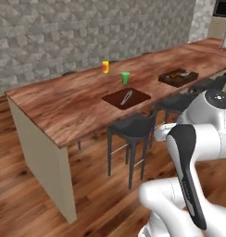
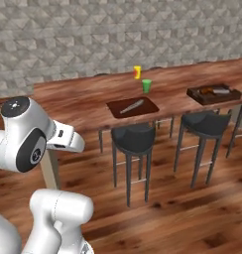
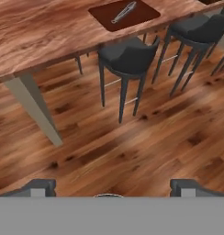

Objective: Gather the corn and mushroom from the fridge and place them on a tray on the dining counter. Then gather the chicken drumstick and fish from the fridge and place them on the other tray.

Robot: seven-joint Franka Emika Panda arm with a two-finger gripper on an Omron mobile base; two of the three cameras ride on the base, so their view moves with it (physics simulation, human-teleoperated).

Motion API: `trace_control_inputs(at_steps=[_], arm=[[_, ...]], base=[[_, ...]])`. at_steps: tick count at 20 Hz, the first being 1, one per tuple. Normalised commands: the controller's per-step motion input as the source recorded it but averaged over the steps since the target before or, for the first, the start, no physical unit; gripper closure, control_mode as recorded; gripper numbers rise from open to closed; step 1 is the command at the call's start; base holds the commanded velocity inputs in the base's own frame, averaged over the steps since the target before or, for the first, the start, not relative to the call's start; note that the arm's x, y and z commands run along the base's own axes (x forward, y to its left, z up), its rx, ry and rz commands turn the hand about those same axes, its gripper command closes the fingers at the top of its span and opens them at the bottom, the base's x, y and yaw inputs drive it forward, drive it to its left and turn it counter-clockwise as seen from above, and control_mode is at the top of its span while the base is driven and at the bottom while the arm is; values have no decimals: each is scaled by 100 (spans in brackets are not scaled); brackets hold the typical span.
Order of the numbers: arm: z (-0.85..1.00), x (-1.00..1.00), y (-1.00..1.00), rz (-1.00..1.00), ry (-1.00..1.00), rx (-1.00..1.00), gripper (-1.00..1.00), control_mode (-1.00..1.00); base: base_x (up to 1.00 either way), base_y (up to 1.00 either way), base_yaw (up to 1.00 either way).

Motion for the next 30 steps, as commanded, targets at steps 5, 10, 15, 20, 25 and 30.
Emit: trace_control_inputs(at_steps=[5, 10, 15, 20, 25, 30], arm=[[0, 0, 0, 0, 0, 0, -100, 100], [0, 0, 0, 0, 0, 0, -100, 100], [0, 0, 0, 0, 0, 0, -100, 100], [0, 0, 0, 0, 0, 0, -100, 100], [0, 0, 0, 0, 0, 0, -100, 100], [0, 0, 0, 0, 0, 0, -100, 100]], base=[[0, 100, -48], [-13, 100, -42], [-33, 100, -35], [-5, 100, -40], [7, 100, -44], [9, 100, -44]])
